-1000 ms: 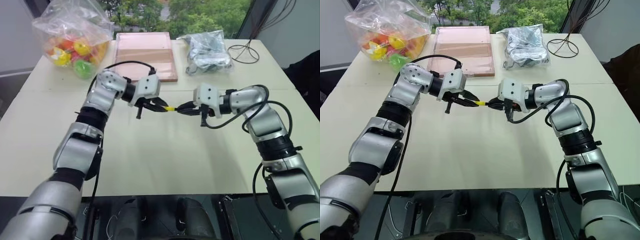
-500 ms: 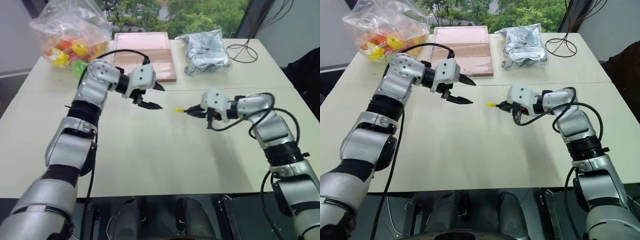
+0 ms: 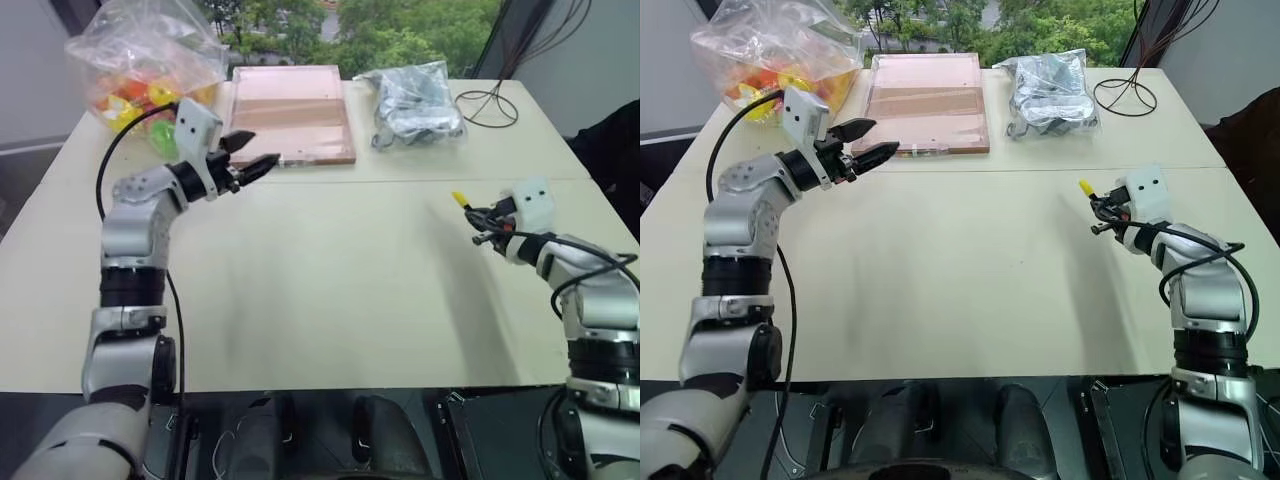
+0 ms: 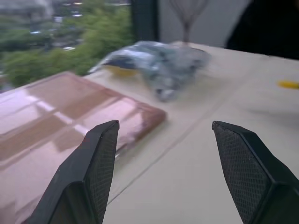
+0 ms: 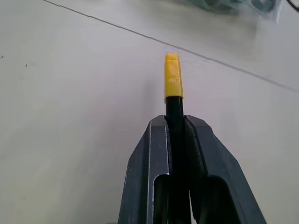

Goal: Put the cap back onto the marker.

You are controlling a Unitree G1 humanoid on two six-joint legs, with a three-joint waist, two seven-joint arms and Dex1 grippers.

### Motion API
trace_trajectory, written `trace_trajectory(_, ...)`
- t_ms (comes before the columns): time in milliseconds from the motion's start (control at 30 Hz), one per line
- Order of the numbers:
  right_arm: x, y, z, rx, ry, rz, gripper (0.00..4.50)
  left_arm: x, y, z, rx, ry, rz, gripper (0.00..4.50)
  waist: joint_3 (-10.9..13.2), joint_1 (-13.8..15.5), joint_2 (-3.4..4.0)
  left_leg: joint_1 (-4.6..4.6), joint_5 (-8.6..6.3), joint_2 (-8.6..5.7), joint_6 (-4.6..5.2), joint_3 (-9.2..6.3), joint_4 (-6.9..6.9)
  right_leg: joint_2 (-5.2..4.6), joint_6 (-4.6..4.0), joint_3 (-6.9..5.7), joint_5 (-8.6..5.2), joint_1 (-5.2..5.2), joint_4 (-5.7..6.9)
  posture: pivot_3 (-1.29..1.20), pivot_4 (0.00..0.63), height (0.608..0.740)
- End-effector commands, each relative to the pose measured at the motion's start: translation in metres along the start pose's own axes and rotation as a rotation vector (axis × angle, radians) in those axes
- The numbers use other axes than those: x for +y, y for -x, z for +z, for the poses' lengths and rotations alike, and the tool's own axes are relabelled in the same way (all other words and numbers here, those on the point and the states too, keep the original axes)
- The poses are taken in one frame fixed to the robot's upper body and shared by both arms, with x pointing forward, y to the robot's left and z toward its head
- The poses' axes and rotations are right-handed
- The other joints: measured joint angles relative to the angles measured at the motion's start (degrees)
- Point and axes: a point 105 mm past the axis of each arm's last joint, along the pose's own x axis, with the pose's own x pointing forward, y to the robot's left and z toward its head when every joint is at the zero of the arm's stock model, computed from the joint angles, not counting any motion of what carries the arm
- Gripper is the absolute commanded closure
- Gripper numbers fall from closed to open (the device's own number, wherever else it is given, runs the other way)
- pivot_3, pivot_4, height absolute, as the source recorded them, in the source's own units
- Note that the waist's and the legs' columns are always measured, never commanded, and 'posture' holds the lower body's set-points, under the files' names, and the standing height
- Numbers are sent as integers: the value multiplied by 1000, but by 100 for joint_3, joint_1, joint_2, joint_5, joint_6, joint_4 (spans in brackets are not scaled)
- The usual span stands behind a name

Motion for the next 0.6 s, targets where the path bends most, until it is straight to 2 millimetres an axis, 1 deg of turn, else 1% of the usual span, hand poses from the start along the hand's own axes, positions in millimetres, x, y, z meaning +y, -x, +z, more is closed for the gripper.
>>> trace_trajectory(33,6,2,2,-24,-41,-42,4500,3,16,-9,3,30,157,1177,0,-3,0,0,0,0,0,0,-1,0,0,0,0,0,0,0,150,740)
trace_trajectory(133,12,-2,-4,-15,-59,-44,4500,3,27,-22,33,13,239,1177,0,-5,0,0,1,0,-1,1,-2,1,0,0,0,-2,1,0,150,740)
trace_trajectory(267,11,-10,-7,-9,-88,-79,4500,16,45,-37,67,26,404,1177,-2,22,-2,-1,0,-1,0,-1,-1,0,-1,-1,1,-1,1,0,150,740)
trace_trajectory(367,11,-12,-9,-8,-94,-86,4500,15,52,-44,93,21,433,1177,-2,21,-1,-1,-1,-1,0,-1,-2,0,-1,-1,0,1,-1,0,150,740)
trace_trajectory(433,14,-12,-10,-9,-84,-69,3502,12,57,-51,102,52,450,1134,-2,10,-1,-1,-1,-1,0,-1,-3,0,-1,-1,0,0,-1,0,150,740)
trace_trajectory(467,15,-13,-10,-7,-79,-67,3141,10,59,-53,106,56,452,1134,-2,7,-1,-1,-1,-1,0,0,-3,0,-1,-1,0,0,-1,0,150,740)
trace_trajectory(500,15,-13,-12,-1,-71,-65,2570,7,60,-55,112,52,443,1134,-2,7,-1,-1,-1,-1,0,0,-3,0,-1,-1,0,0,-1,0,150,740)
trace_trajectory(533,15,-13,-13,3,-66,-65,2089,5,60,-57,116,46,433,1134,-2,6,-1,0,-1,-1,0,0,-3,0,-1,-1,0,0,-1,0,150,740)
trace_trajectory(600,14,-13,-14,13,-39,-69,1060,7,64,-60,122,55,447,1134,-3,13,-1,0,-1,-1,0,0,-3,0,-1,-1,0,0,-1,0,150,740)
